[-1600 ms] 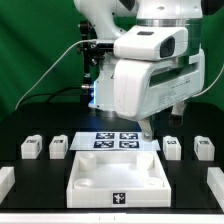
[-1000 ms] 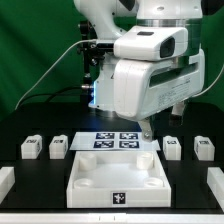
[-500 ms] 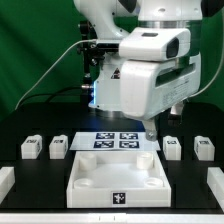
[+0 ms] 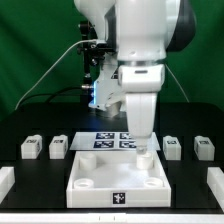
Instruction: Assemble one leg
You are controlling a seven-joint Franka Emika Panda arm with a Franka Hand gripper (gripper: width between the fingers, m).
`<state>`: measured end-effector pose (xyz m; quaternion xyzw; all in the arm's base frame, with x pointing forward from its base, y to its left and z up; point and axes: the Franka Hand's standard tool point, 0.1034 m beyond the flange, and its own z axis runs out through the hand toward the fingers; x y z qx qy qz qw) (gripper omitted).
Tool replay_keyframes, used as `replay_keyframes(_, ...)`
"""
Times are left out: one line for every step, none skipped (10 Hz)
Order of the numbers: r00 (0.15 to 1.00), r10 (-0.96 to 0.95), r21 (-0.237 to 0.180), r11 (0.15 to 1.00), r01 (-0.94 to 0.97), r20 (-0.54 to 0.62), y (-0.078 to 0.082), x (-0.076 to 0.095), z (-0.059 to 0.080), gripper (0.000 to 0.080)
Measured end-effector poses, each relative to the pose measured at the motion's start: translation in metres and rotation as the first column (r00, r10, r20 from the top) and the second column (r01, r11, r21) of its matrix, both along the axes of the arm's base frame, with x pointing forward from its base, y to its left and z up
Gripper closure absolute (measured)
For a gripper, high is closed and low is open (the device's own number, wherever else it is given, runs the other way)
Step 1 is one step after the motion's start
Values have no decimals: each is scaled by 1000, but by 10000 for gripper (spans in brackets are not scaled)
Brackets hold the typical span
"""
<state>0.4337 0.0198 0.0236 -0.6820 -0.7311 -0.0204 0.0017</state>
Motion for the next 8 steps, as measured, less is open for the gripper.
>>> replay_keyframes(1000,14,3,1000,-14,-6,-11,-4,-10,150)
replay_keyframes(1000,-11,5,1000,11,-9,-21,-6,-15,150)
replay_keyframes(1000,-30,3,1000,30,-7,-30,-5,-17,150)
replay_keyframes(999,-48,-1,999,48,-5,-39,-3,-18,150)
replay_keyframes(998,-69,-4,998,69,-5,-42,0,-17,150)
replay_keyframes(997,-78,-3,997,78,-2,-42,1,-17,150)
replay_keyframes(997,-79,-4,997,79,-3,-42,1,-17,150)
replay_keyframes(997,-80,-4,997,80,-3,-42,1,-17,299)
